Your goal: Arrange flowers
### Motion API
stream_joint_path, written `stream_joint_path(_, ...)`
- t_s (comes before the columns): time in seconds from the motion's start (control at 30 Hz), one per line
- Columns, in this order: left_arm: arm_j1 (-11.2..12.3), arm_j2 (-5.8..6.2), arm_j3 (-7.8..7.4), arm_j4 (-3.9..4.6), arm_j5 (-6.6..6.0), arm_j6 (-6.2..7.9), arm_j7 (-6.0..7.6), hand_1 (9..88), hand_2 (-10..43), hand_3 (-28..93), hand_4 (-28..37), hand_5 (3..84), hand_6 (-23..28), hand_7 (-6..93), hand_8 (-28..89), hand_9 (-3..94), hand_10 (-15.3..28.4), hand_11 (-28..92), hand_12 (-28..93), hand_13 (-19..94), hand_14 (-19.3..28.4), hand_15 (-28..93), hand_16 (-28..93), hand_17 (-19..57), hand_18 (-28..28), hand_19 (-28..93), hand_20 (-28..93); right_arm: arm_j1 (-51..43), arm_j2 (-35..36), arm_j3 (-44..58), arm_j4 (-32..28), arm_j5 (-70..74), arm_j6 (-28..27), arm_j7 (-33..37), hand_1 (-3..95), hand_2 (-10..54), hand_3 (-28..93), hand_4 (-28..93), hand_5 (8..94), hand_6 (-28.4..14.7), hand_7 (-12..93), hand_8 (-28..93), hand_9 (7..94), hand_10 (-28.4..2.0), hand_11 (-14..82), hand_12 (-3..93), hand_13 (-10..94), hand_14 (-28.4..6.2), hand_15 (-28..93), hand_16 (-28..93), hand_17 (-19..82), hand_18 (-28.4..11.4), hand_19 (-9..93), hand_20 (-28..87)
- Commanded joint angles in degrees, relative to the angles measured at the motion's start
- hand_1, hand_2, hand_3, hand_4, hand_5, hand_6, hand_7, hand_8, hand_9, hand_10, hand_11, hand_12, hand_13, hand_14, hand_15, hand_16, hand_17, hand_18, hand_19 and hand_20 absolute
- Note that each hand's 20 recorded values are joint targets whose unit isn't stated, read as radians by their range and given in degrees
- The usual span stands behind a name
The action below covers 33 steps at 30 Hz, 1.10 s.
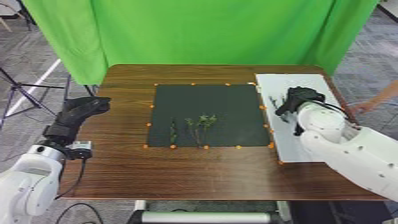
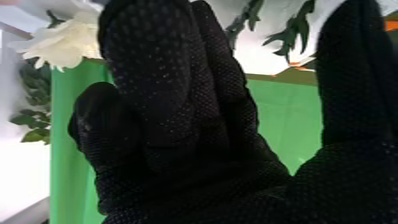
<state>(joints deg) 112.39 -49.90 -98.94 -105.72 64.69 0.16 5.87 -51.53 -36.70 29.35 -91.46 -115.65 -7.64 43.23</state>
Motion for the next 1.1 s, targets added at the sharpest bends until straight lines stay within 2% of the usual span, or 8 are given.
stream_joint_path(0.03,0.22,-0.57,-0.08,-0.50,0.25,-0.44,-0.33,30.7,-4.5,61,-16.4,48.5,5.9,17.4,-7,46.2,14.5,24,13,37,17.9,21,-2,5.6,12.3,14,14,0.73,-2.86,0.93,0.31,4.07,-2.64,2.50,34.8,-9.5,57,-10,74.8,-6.4,16,-4,86.7,-15.6,16.4,20.9,94,-4.9,38,35,60,-12.9,89,43)
stream_joint_path(0.17,0.32,-0.61,-0.36,-0.52,0.14,-0.38,-0.33,30.7,-4.4,61,-16.4,48.5,5.9,17.3,-7,46.0,14.6,23,13,37,17.9,21,-2,5.6,12.4,14,14,-0.06,-3.62,2.39,0.53,7.32,-4.08,3.41,42.5,-8.2,56,-9,75.9,-6.0,17,-4,87.5,-15.3,16.8,21.0,94,-4.6,40,34,61,-12.9,90,43)
stream_joint_path(0.27,0.28,-0.70,-0.41,-0.51,0.16,-0.50,-0.44,30.6,-4.5,61,-16.4,48.4,5.9,17.3,-7,46.0,14.6,23,13,37,18.0,21,-2,5.5,12.4,14,14,-0.38,-3.74,2.42,0.50,7.31,-4.04,3.57,47.5,-7.4,53,-8,75.9,-6.0,15,12,88.1,-14.8,17.2,21.2,94,-4.5,41,34,61,-12.8,91,42)
stream_joint_path(0.4,0.06,-0.77,-0.20,-0.48,0.21,-0.58,-0.44,30.6,-4.5,61,-16.4,48.4,5.8,17.3,-7,45.8,14.5,23,13,37,17.9,21,-2,5.5,12.3,14,14,-1.07,-4.21,3.18,0.73,9.12,-4.15,4.11,53.0,-6.3,48,-6,76.3,-6.1,14,19,88.0,-14.5,17.3,21.1,94,-4.3,41,34,61,-12.8,91,42)
stream_joint_path(0.67,0.17,-0.98,-0.48,-0.52,0.14,-0.88,-0.64,30.7,-4.4,61,-16.5,48.4,5.8,17.3,-7,45.7,14.5,23,13,37,17.9,21,-2,5.5,12.3,14,14,-1.60,-4.86,2.81,1.36,8.87,-3.85,3.66,60.4,-7.3,45,-3,77.1,-5.8,13,22,88.8,-14.6,17.7,21.2,94,-3.8,42,33,62,-12.2,91,43)
stream_joint_path(0.73,0.28,-1.01,-0.50,-0.63,0.07,-0.78,-0.63,30.6,-4.4,61,-16.4,48.3,5.8,17.3,-7,45.6,14.5,23,13,37,17.9,21,-2,5.5,12.3,14,14,-1.81,-4.82,3.17,1.36,9.46,-3.44,3.47,62.2,-7.4,46,-3,78.2,-4.9,15,23,90.1,-13.9,19.0,24.5,94,-3.4,44,33,62,-12.3,91,44)
stream_joint_path(0.97,0.62,-1.27,-0.73,-0.68,0.02,-1.00,-0.88,30.7,-4.4,61,-16.4,48.2,5.9,17.3,-7,45.6,14.5,23,13,36,17.8,21,-2,5.5,12.3,14,14,-2.32,-3.78,2.55,1.12,6.41,-0.78,2.10,59.9,-8.0,50,3,78.2,-3.1,21,26,90.9,-12.8,29.7,26.1,94,-2.3,52,31,64,-12.6,93,48)
stream_joint_path(1.1,0.74,-1.30,-0.99,-0.73,0.12,-1.15,-1.29,30.8,-4.3,61,-16.4,48.1,5.9,17.2,-7,45.5,14.6,23,13,36,17.8,21,-2,5.5,12.3,14,14,-2.50,-2.86,2.44,0.37,3.04,2.05,1.15,55.6,-8.2,52,12,74.1,-2.0,35,23,89.9,-11.9,39.8,27.6,94,-1.6,59,31,64,-13.9,93,59)
